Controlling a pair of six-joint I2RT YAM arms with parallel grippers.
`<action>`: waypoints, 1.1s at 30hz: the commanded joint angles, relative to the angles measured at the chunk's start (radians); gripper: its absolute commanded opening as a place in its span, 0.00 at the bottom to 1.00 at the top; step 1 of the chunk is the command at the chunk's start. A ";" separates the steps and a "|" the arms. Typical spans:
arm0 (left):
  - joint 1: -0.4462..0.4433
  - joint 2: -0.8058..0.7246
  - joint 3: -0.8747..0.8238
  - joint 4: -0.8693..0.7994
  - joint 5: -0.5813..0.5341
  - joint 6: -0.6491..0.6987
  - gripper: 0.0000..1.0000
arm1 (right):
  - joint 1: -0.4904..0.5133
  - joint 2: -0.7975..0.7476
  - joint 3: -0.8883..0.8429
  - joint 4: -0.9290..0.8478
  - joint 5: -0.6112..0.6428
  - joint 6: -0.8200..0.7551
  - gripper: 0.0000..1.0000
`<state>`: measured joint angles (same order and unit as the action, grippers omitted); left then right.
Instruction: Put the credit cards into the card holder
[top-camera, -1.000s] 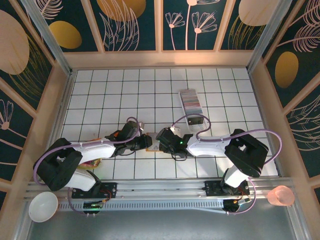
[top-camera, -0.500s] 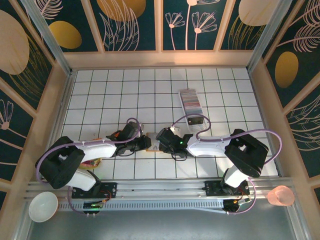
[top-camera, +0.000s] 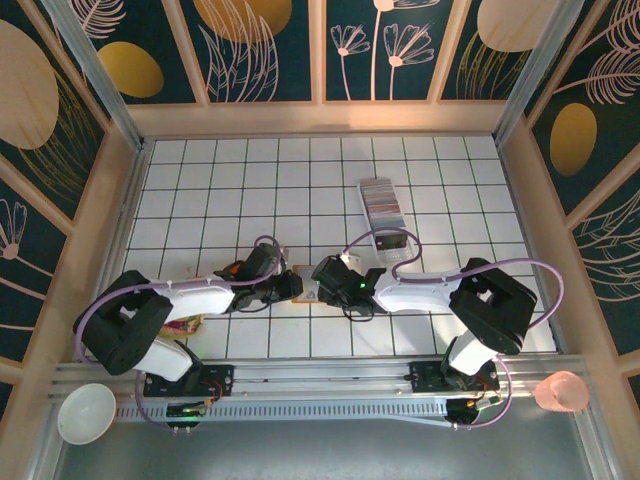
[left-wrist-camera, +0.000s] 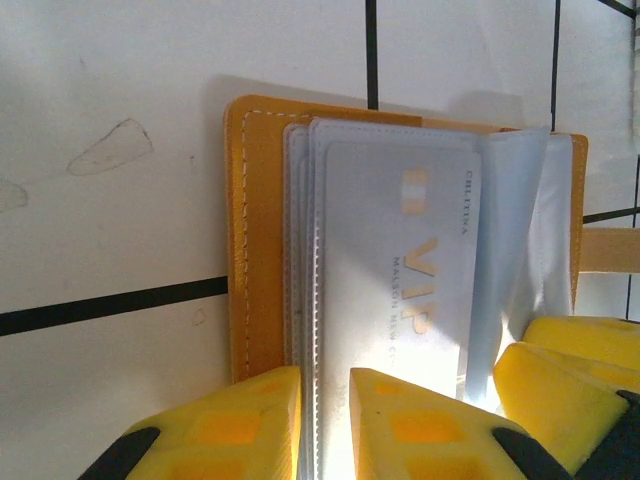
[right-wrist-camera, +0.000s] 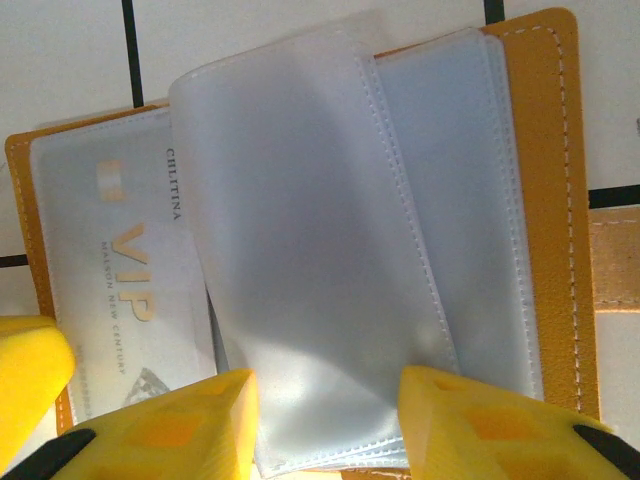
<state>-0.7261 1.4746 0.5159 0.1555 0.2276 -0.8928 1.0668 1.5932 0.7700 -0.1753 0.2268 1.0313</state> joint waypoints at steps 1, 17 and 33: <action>-0.009 0.015 0.021 0.007 0.011 -0.005 0.19 | -0.004 0.030 -0.030 -0.020 0.007 0.013 0.42; -0.010 -0.041 0.029 0.040 0.033 -0.031 0.19 | -0.005 0.024 -0.034 -0.007 0.007 0.017 0.43; -0.009 -0.144 -0.016 -0.078 -0.218 -0.042 0.24 | -0.004 0.039 -0.001 0.024 -0.007 0.004 0.42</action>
<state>-0.7326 1.3567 0.5209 0.1337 0.0986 -0.9276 1.0664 1.5967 0.7692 -0.1596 0.2268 1.0309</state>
